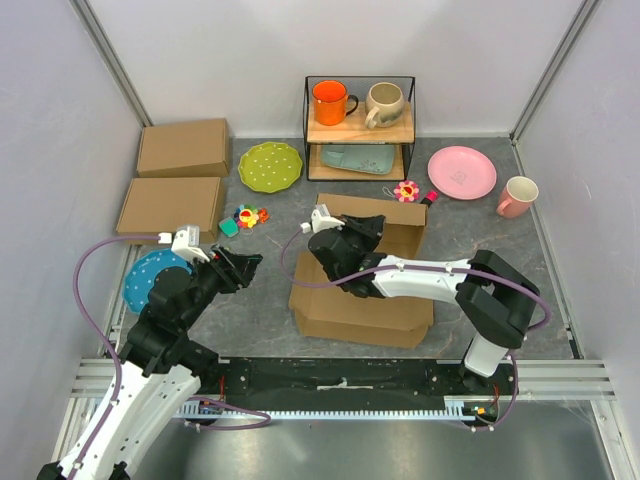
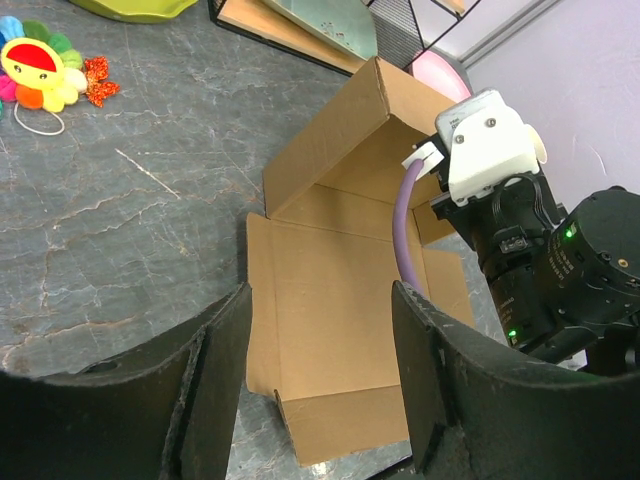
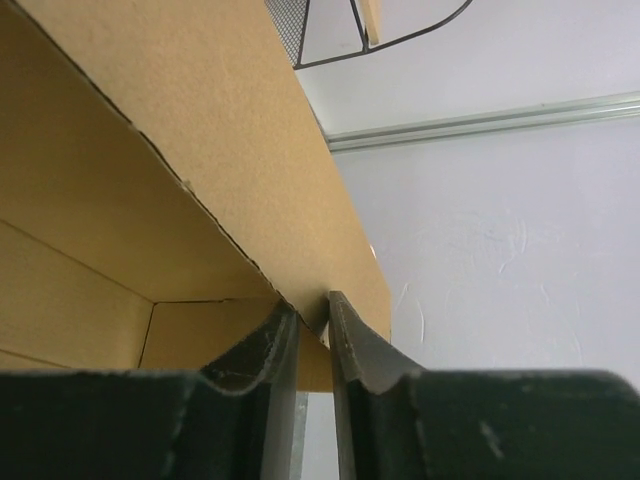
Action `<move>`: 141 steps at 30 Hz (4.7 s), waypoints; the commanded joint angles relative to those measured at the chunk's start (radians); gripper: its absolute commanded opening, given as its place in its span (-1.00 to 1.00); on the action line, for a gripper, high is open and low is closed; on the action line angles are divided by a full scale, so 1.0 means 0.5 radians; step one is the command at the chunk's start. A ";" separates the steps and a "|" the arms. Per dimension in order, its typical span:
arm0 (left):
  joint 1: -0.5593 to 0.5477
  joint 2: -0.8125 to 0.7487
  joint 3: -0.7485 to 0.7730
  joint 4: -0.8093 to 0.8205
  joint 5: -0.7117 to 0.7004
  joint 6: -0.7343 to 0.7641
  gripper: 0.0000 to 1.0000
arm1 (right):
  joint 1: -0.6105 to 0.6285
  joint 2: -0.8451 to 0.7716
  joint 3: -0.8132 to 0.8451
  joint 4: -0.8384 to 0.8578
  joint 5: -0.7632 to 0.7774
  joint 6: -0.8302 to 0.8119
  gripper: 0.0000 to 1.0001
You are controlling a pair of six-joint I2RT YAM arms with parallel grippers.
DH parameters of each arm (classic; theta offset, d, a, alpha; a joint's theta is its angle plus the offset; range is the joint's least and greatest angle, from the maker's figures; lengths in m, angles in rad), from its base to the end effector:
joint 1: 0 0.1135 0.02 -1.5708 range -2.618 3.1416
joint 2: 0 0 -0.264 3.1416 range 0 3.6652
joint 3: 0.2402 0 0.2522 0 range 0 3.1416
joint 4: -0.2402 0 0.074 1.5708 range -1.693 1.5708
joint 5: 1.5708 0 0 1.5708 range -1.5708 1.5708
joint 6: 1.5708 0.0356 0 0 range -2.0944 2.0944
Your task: Fold the paper box
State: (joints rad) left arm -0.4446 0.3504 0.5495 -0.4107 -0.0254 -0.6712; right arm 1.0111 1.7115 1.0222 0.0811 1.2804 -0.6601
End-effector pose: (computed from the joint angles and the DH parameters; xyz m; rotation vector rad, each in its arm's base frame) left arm 0.0974 -0.0454 0.2884 -0.2280 1.8361 -0.7715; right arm 0.2165 0.2813 0.2173 -0.8420 1.6800 -1.1248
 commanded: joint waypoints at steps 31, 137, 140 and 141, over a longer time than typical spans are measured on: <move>0.006 -0.004 0.431 0.017 -0.216 0.179 0.31 | -0.077 -0.222 0.232 -0.048 0.044 -0.095 -1.00; 0.006 0.137 0.088 0.171 0.293 0.088 0.36 | -1.605 -0.190 0.191 -0.592 -1.643 2.609 0.47; 0.006 0.140 0.076 0.165 0.287 0.075 0.36 | -1.639 0.007 0.314 -0.558 -1.686 2.615 0.48; 0.003 0.146 0.073 0.168 0.287 0.075 0.36 | -1.645 0.083 0.333 -0.537 -1.699 2.618 0.48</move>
State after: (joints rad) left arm -0.4446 0.4191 0.5949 -0.3168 0.0994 -0.6205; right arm 0.2058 1.6875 1.0847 -0.2966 0.4587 0.6903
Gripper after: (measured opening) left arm 0.684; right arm 0.739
